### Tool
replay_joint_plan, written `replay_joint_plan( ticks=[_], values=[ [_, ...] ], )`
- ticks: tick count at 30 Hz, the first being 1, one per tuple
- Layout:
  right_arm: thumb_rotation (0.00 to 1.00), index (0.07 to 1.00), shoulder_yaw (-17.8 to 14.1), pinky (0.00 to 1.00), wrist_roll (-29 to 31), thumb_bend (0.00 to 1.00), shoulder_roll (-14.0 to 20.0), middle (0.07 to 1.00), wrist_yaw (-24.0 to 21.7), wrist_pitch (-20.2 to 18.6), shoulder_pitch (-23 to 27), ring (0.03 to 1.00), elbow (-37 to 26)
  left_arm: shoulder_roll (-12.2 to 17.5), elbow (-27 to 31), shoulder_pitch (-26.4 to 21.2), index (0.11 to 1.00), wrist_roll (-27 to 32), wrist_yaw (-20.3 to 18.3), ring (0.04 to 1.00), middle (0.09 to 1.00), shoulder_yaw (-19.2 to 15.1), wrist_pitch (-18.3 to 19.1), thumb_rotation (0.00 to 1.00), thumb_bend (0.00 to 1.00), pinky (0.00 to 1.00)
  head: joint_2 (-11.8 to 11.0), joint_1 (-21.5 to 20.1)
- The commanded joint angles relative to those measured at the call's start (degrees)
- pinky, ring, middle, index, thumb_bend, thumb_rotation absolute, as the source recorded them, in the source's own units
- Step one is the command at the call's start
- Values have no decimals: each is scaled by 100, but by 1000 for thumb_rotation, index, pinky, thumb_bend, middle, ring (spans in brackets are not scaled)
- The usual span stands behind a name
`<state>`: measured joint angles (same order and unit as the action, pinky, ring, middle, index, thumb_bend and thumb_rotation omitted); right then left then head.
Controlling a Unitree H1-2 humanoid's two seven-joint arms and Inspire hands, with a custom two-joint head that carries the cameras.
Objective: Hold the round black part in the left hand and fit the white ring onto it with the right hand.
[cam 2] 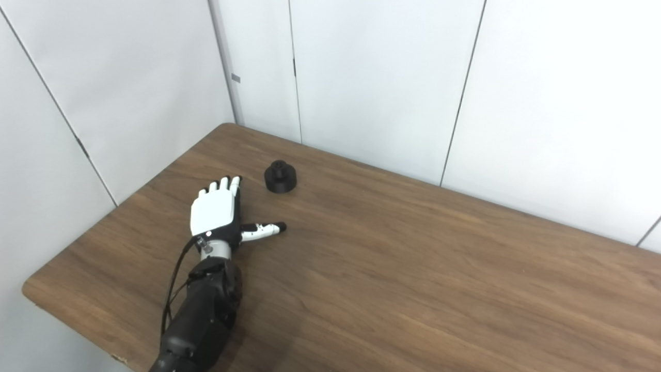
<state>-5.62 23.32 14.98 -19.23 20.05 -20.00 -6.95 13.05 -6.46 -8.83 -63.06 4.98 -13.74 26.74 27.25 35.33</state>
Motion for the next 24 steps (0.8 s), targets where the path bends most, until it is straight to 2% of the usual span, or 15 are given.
replay_joint_plan(
  ticks=[1, 10, 24],
  values=[
    [851, 1000, 64, 1000, -49, 757, -52, 1000, -16, -87, 109, 1000, 220, 206, -65, -276, 976, 67, 238, 1000, 1000, -48, 16, 579, 976, 1000, -3, -27],
    [857, 1000, 71, 1000, -141, 761, -56, 1000, -80, 177, 57, 1000, 376, 421, -566, -627, 962, 602, 492, 1000, 999, -8, 15, 608, 993, 1000, -33, -157],
    [848, 1000, 91, 1000, -134, 730, -58, 1000, -141, 318, -98, 1000, 381, 715, -1055, -1120, 964, 1168, 479, 999, 994, 293, 15, 651, 996, 1000, -54, -316]
  ],
)
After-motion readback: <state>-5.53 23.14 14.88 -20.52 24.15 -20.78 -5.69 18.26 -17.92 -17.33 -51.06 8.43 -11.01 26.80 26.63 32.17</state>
